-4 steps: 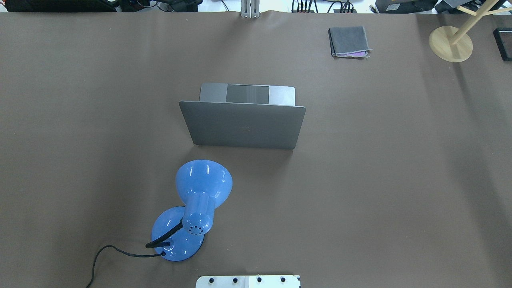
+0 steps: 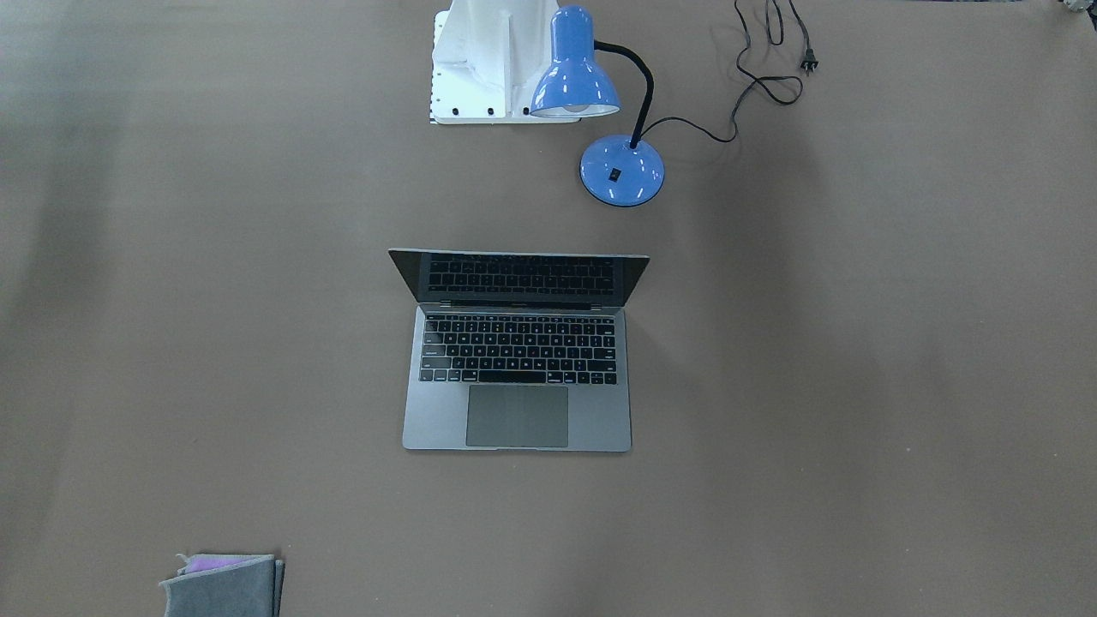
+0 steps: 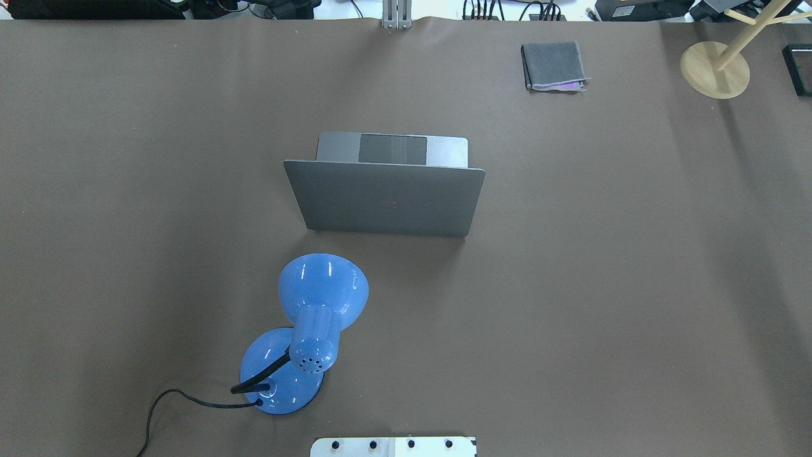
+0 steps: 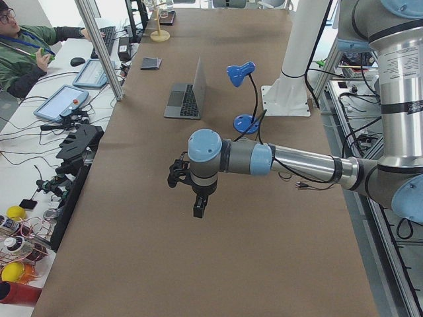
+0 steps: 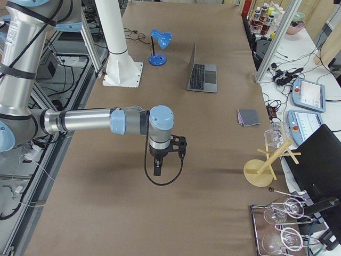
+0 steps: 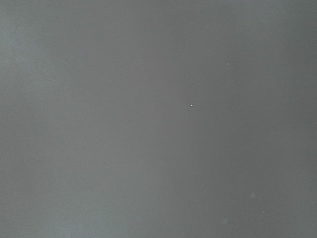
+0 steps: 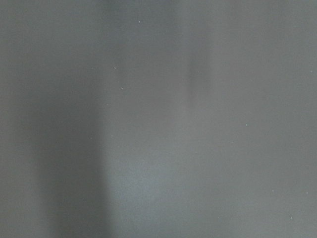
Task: Close laptop
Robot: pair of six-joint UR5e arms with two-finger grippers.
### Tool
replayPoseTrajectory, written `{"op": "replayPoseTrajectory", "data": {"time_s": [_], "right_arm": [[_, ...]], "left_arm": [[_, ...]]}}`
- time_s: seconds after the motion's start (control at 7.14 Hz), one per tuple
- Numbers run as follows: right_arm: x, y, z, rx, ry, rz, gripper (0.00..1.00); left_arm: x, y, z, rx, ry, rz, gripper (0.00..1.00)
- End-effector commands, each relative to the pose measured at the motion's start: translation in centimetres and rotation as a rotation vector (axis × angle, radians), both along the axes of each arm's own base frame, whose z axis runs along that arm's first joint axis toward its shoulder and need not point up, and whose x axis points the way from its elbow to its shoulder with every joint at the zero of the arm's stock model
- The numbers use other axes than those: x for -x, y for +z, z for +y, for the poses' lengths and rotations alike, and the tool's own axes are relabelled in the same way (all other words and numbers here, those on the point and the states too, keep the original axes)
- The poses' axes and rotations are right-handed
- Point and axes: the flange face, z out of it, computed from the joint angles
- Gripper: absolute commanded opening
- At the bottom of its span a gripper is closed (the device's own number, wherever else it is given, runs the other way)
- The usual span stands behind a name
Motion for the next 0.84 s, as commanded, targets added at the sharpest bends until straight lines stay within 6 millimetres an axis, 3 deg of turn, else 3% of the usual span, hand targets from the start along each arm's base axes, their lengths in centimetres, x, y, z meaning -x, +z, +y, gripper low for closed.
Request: {"op": "replayPoseTrajectory", "data": {"time_s": [0.0,0.14,0.42,0.7], "right_arm": [[0.0,-0.3,-0.2,-0.033,0.0,-0.003,1.0],[0.1,-0.7,-0.5,-0.054,0.001,-0.008,1.0],[0.2,-2.6,-1.8,-0.263,0.008,-0.026,1.0],[0.3,-4.2,-2.5,-0.381,0.008,-0.038,1.0]], "left_arm": [[-0.1,0.0,-0.8,-0.002,0.001,-0.001,0.99],[-0.1,-0.7,-1.5,-0.018,-0.002,-0.001,0.99],[0.0,-2.0,-2.4,-0.047,-0.004,0.004,0.99],[0.0,-5.0,-4.4,-0.197,-0.003,0.009,0.99]]}}
